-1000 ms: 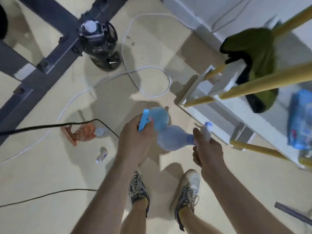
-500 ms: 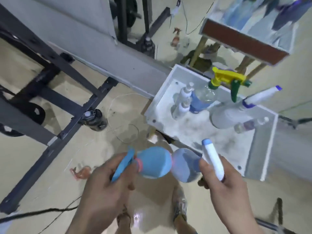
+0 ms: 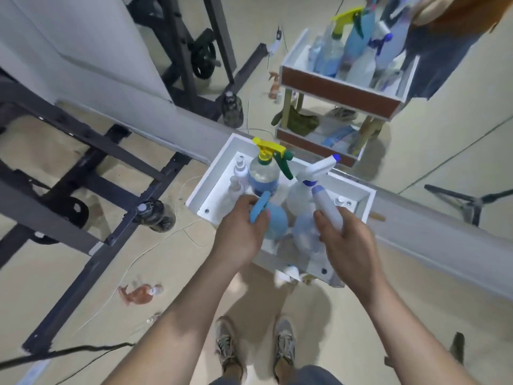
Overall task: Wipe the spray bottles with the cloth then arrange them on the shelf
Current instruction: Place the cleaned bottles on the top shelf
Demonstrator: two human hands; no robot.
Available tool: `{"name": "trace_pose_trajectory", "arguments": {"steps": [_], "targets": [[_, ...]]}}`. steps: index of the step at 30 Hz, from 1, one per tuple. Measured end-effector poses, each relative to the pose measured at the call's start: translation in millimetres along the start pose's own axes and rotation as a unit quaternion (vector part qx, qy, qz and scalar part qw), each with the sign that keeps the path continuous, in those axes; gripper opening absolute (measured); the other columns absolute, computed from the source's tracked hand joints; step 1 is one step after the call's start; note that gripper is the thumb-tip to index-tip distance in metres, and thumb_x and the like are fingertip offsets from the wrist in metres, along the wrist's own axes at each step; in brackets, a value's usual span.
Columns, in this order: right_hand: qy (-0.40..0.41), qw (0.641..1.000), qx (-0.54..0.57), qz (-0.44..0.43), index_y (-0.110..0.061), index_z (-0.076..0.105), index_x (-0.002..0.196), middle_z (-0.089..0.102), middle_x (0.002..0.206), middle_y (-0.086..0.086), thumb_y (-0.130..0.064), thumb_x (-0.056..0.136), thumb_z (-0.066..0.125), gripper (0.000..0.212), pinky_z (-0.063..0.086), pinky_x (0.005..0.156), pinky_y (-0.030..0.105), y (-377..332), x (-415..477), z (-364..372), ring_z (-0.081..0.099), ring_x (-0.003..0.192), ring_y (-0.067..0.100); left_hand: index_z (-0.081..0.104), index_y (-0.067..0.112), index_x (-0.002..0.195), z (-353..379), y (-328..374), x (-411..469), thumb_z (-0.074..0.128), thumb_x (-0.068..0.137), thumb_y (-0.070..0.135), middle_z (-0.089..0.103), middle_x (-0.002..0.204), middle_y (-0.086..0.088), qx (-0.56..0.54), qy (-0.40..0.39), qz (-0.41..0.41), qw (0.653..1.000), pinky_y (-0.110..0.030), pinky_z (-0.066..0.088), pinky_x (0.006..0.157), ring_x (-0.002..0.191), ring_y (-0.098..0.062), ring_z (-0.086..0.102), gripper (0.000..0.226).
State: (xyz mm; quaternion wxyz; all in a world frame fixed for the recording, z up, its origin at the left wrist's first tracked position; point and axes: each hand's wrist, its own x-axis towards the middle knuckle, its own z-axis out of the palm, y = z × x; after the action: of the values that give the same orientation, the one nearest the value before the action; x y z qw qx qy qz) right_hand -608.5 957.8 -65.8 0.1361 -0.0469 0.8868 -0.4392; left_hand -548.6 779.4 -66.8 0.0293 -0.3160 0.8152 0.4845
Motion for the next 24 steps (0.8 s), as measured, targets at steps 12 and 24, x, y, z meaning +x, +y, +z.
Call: {"name": "trace_pose_trajectory", "arguments": {"steps": [12, 24], "targets": [[-0.055, 0.996, -0.047, 0.049, -0.025, 0.054, 0.125, 0.067, 0.087, -0.001, -0.019, 0.092, 0.056, 0.034, 0.042, 0.066, 0.033, 11.2, 8.8, -4.3, 0.062, 0.087, 0.030, 0.067, 0.019, 0.114, 26.0, 1.7, 29.7, 0.064, 0.088, 0.025, 0.062, 0.091, -0.014, 0.235, -0.009, 0.188, 0.954, -0.041, 0.047, 0.074, 0.090, -0.034, 0.057, 0.027], [-0.033, 0.979, -0.181, -0.088, -0.026, 0.043, 0.136, 0.065, 0.069, 0.001, -0.022, 0.089, 0.058, 0.049, 0.044, 0.063, 0.039, -53.3, -23.0, -16.8, 0.060, 0.072, 0.037, 0.070, 0.027, 0.105, -90.4, -90.2, -68.1, 0.050, 0.090, 0.022, 0.058, 0.111, 0.015, 0.124, 0.195, 0.047, 0.972, -0.028, 0.047, 0.089, 0.107, -0.015, 0.056, 0.025]]}}
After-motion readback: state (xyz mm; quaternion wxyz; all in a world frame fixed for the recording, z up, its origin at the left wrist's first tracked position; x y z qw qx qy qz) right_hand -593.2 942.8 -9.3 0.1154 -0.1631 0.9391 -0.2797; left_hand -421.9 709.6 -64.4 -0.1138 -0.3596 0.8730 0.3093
